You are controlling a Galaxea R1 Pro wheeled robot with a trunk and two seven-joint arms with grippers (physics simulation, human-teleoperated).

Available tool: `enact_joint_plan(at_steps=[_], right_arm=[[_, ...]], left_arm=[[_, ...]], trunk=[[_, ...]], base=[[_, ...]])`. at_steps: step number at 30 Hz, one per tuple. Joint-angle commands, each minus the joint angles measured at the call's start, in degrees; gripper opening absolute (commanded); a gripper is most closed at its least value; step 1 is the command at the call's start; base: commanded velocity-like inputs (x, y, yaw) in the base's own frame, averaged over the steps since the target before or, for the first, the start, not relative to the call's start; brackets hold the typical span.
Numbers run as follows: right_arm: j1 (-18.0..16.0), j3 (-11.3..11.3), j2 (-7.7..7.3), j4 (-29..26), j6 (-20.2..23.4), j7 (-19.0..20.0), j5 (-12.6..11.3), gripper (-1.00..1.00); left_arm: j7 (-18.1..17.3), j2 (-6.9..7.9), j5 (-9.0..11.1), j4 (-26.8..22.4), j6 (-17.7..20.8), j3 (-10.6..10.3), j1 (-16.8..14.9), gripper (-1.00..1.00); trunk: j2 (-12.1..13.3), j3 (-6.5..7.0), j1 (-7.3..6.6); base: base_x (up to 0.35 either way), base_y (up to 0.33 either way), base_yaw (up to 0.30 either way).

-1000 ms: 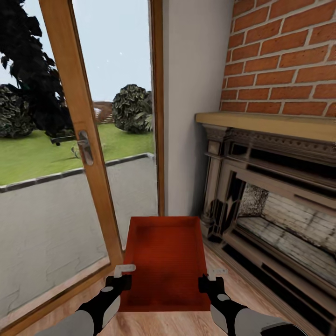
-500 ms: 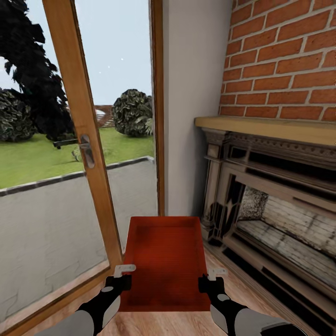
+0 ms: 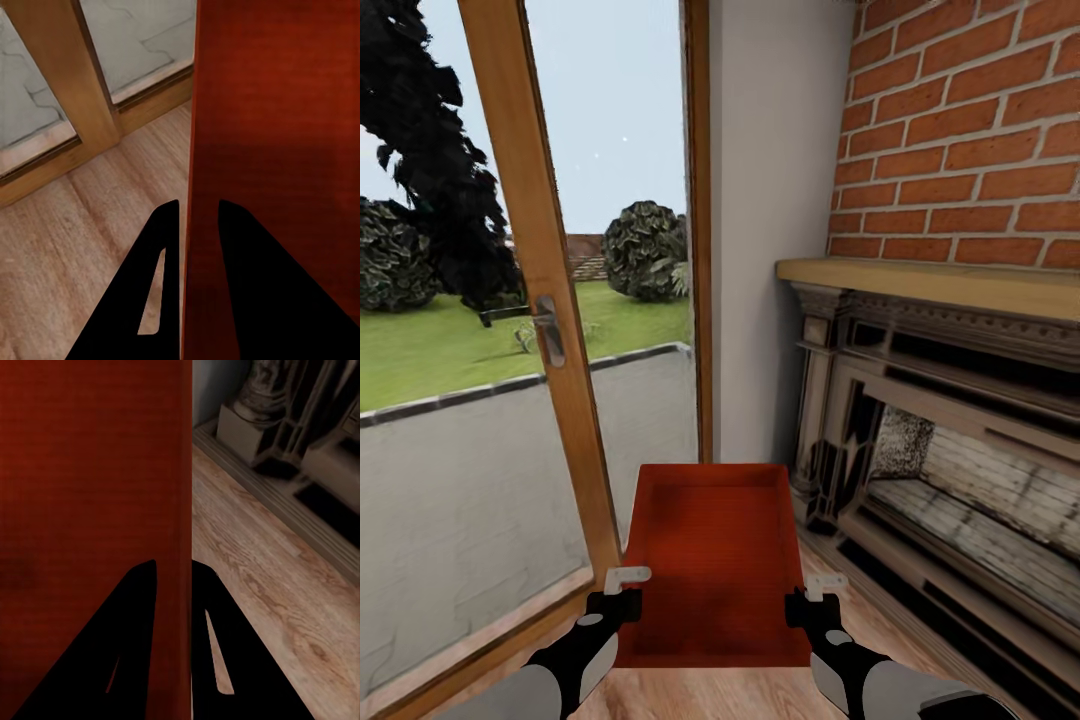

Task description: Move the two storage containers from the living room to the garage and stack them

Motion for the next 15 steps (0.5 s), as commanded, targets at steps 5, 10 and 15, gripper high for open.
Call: enact_joint_plan(at_steps=[5,10,15], right_arm=[[-0.10,-0.49,-0.29,0.09,-0.55,-0.28,-1.60,-1.00],[-0.10,-0.48,-0.30,0.09,-0.55,-0.28,-1.60,-1.00],[-0.10,-0.48,-0.29,0.09,-0.55,-0.28,-1.60,-1.00]], left_arm=[[1.33,0.77,0.43,0.15,-0.21,0.26,-0.04,-1.00],[1.33,0.79,0.43,0.15,-0.21,0.26,-0.02,-1.00],[1.33,0.85,0.43,0.15,-0.21,0.28,-0.06,-1.00]], trunk=[[-0.05,0.40,0.00],[-0.05,0.86,0.00],[-0.05,1.33,0.00]], base=[[0.000,0.000,0.000],[0.000,0.000,0.000],[0.000,0.000,0.000]])
